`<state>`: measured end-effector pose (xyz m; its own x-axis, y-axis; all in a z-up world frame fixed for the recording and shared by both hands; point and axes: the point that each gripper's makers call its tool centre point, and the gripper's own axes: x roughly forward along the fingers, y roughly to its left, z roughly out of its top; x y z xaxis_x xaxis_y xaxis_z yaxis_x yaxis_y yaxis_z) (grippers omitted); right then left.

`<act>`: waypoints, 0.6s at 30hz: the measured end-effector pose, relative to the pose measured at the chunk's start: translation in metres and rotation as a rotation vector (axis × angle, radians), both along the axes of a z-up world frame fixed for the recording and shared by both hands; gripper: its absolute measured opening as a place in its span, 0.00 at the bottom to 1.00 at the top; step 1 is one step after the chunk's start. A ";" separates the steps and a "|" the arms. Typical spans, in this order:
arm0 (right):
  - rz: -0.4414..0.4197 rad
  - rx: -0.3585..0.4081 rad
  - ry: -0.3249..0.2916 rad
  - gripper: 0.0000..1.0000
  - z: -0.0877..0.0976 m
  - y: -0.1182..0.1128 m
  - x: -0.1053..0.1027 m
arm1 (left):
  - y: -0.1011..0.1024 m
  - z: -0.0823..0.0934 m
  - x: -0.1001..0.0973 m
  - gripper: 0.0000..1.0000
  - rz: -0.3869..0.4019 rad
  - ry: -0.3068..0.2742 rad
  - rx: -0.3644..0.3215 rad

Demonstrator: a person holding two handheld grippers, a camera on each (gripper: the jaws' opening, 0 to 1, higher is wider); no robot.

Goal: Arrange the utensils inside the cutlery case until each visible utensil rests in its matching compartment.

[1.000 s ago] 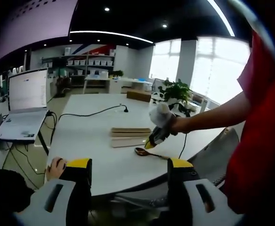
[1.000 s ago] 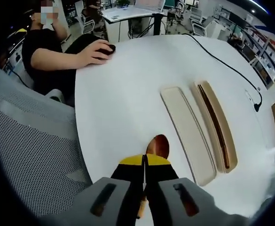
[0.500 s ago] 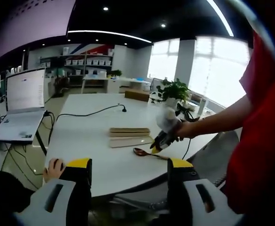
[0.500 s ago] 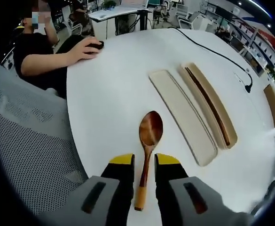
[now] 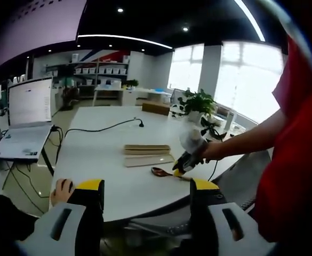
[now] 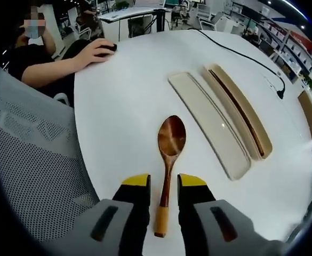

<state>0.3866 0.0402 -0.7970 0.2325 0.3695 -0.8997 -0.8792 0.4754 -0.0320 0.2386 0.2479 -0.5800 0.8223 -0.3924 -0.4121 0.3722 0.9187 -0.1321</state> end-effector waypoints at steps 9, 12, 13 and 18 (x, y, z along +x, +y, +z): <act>0.000 -0.013 -0.001 0.12 -0.010 -0.003 0.006 | 0.002 0.000 -0.003 0.66 0.007 0.003 0.009; 0.011 -0.031 0.008 0.11 -0.012 -0.002 0.008 | 0.001 -0.002 -0.004 0.66 0.008 0.014 0.009; 0.013 -0.031 0.006 0.10 -0.012 -0.002 0.008 | 0.000 -0.002 -0.005 0.66 -0.002 0.014 0.023; 0.046 -0.109 0.012 0.12 -0.021 -0.012 0.006 | -0.002 -0.001 -0.005 0.66 0.011 0.008 0.011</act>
